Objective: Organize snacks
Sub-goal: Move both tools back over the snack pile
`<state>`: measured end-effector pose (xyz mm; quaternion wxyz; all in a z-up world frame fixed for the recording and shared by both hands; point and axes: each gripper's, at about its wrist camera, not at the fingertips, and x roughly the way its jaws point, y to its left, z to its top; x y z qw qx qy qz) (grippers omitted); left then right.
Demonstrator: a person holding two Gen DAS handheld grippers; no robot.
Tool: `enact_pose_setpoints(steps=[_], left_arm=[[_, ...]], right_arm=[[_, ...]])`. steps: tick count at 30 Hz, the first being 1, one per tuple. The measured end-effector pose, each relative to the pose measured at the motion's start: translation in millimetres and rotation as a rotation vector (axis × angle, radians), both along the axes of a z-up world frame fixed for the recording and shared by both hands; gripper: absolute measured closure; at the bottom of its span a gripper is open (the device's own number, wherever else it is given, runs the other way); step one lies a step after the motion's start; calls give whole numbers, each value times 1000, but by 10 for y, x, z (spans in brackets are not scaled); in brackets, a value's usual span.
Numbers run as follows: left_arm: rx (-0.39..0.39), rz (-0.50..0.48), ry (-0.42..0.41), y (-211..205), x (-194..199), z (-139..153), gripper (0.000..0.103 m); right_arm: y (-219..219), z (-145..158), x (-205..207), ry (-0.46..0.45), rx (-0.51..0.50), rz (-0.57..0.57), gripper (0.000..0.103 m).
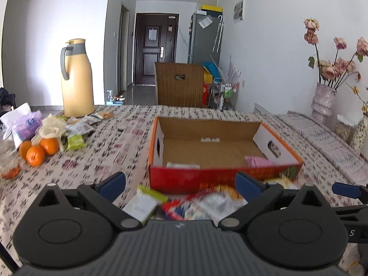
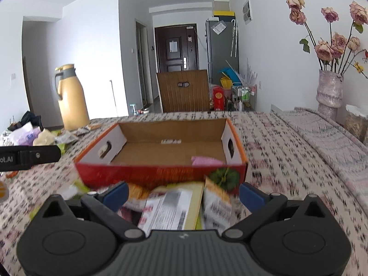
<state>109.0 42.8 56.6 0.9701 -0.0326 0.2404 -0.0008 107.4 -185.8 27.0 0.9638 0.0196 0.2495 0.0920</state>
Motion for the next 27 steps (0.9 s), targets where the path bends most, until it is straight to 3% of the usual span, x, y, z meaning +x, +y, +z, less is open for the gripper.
enact_pose_setpoints(steps=[13, 27], left_arm=[[-10, 3, 45, 389, -533, -328, 0], [-65, -10, 59, 644, -790, -516, 0]], right_arm=[[469, -395, -662, 117, -39, -26, 1], [866, -578, -681, 234, -43, -105, 1]])
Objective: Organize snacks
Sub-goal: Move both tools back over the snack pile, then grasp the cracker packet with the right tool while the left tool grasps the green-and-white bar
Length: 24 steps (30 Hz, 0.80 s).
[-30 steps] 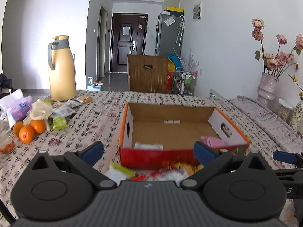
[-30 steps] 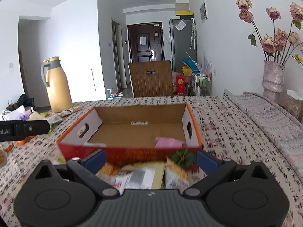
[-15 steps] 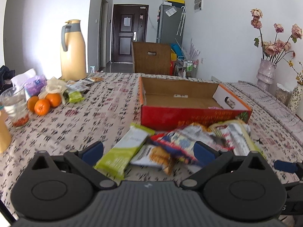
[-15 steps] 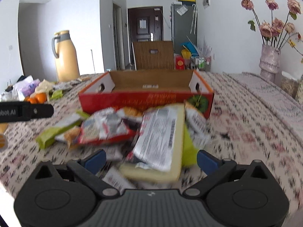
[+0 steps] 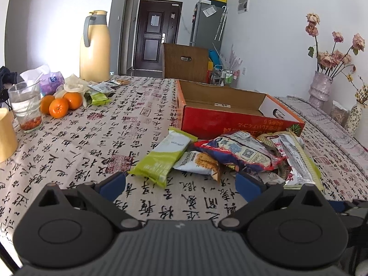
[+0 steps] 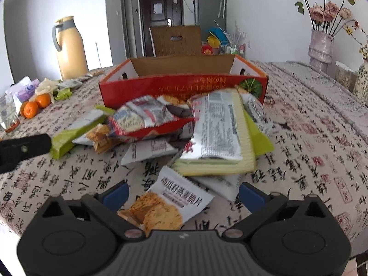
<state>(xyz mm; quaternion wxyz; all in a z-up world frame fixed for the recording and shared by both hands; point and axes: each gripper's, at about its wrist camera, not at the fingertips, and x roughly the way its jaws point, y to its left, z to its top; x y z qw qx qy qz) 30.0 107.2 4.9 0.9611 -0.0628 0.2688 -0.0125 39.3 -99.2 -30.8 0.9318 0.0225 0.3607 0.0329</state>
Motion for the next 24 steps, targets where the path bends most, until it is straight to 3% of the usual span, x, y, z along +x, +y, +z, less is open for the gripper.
enact_pose_setpoints(steps=[14, 17, 21, 24], left_arm=[[-47, 6, -1, 108, -79, -51, 0], [-48, 4, 1, 91, -83, -57, 0], [-46, 9, -2, 84, -88, -50, 0], [-47, 11, -6, 70, -106, -36, 0]], right_arm=[[29, -87, -107, 13, -28, -44, 25], [18, -80, -137, 2, -29, -37, 32], [15, -56, -174, -12, -27, -12, 57], [-20, -46, -189, -12, -17, -1, 62]])
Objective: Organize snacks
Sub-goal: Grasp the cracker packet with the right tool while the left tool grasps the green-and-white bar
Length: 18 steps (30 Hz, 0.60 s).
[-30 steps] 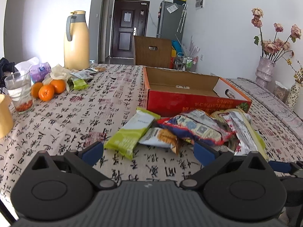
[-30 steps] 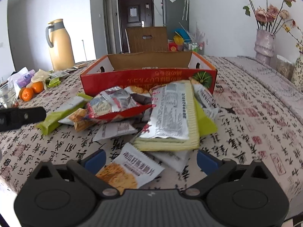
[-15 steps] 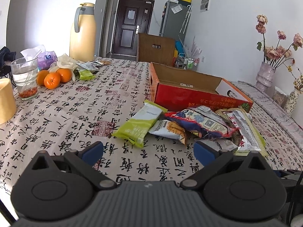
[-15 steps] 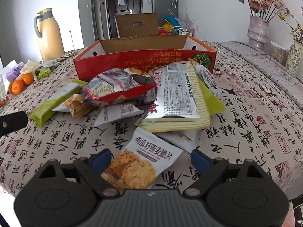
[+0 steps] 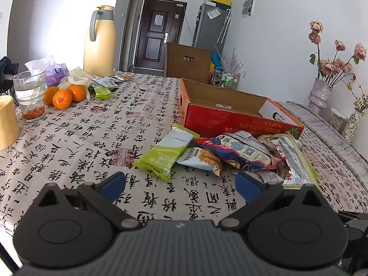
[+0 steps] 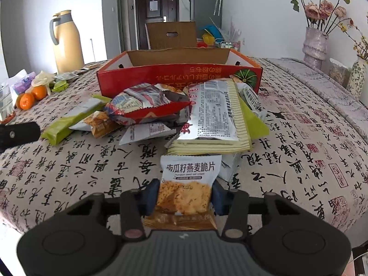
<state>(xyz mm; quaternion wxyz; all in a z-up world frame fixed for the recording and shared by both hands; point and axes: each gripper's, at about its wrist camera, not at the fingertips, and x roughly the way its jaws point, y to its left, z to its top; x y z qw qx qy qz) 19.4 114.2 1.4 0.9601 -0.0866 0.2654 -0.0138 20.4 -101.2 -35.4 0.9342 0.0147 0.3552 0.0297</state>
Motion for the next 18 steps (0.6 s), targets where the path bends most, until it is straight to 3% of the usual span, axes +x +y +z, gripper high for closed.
enact_pose_setpoints(steps=[18], left_arm=[[63, 27, -4, -45, 209, 201, 0]], right_arm=[[-330, 277, -168, -109, 40, 15, 63]])
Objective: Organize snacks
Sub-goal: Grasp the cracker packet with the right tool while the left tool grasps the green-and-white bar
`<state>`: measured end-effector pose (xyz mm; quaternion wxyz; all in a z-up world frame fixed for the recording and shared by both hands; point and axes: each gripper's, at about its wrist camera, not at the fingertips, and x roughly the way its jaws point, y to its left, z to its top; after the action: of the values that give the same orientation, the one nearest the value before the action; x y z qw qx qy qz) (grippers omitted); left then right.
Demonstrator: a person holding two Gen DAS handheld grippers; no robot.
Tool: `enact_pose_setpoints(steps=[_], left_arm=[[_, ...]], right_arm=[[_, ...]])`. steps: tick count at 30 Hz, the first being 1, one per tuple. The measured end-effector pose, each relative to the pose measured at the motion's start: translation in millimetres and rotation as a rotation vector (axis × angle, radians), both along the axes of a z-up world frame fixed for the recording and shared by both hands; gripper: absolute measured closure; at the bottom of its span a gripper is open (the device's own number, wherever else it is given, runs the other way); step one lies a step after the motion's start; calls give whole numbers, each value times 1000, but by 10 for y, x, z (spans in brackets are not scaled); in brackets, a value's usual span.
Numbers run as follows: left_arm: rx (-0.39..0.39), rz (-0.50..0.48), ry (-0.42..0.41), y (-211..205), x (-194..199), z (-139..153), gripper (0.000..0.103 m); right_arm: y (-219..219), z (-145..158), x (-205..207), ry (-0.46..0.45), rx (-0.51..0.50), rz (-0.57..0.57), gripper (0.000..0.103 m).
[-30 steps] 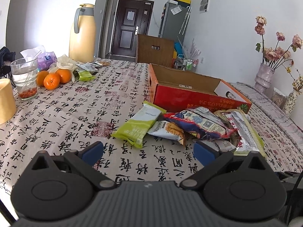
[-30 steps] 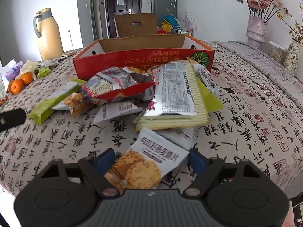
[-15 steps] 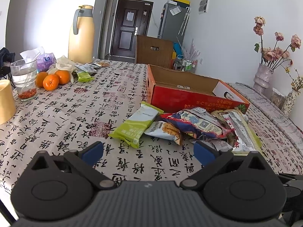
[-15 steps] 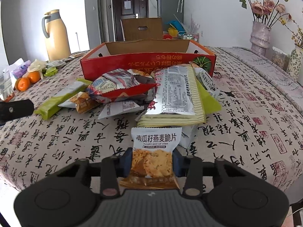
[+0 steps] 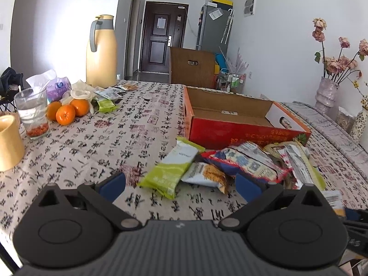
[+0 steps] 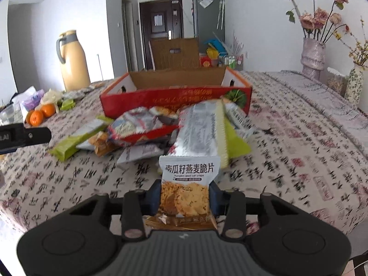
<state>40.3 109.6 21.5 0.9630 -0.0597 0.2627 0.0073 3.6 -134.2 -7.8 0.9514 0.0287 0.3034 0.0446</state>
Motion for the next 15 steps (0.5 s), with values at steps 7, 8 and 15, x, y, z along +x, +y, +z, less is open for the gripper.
enact_pose_setpoints(steps=[7, 8, 15], left_arm=[[46, 18, 33, 17, 344, -12, 0], [51, 20, 42, 20, 400, -28, 0], [96, 5, 118, 2, 850, -182, 0]], right_arm=[[-185, 127, 174, -47, 2, -37, 63], [-211, 131, 215, -48, 3, -44, 63], [-427, 151, 593, -57, 23, -101, 63]])
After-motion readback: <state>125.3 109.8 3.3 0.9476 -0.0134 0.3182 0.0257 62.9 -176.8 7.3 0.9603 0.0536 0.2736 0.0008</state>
